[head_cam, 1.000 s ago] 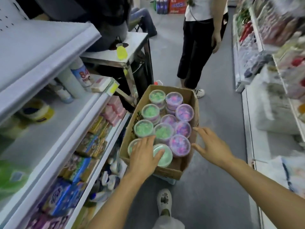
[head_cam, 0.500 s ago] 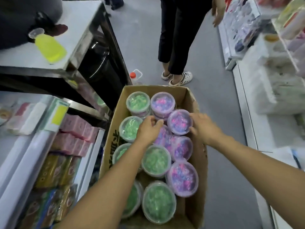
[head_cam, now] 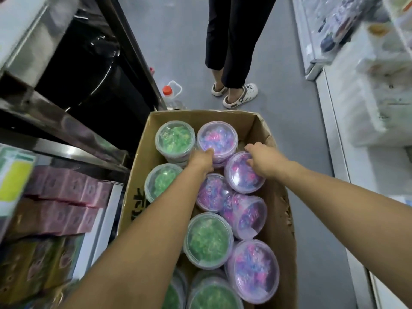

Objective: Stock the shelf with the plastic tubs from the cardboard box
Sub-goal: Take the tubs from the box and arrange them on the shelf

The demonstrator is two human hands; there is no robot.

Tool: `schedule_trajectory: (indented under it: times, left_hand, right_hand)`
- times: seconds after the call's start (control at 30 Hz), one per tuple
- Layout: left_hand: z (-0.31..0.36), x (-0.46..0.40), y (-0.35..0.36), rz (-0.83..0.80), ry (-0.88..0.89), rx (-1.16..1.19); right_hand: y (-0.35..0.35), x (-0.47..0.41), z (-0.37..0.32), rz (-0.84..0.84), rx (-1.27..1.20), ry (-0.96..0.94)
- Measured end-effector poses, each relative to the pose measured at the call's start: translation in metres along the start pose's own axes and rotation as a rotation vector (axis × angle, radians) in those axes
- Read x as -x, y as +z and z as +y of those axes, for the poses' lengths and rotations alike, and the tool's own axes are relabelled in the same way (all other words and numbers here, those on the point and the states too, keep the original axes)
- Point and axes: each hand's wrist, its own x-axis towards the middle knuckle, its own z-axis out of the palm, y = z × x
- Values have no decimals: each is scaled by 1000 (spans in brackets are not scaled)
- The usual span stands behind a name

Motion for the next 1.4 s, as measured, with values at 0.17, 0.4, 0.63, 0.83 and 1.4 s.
schedule_trajectory:
  times: [0.17,0.4,0.63,0.83,1.4]
  left_hand:
    - [11,24,-3,-95,-2,200]
    - [6,97,-42,-4,24,405]
    - [-46,230,-105,116,164,642]
    - [-104,345,-137,210,275,649]
    - [-270,661,-222,548,409,805]
  right_hand:
    - [-20,17,2,124,-9,-36]
    - [-57,71,0,220,-259,24]
    - [-90,156,-23,133,-657,78]
    - [-112,256,-48,20,-853,-37]
    - [-137,506,-203,-198,-841,-532]
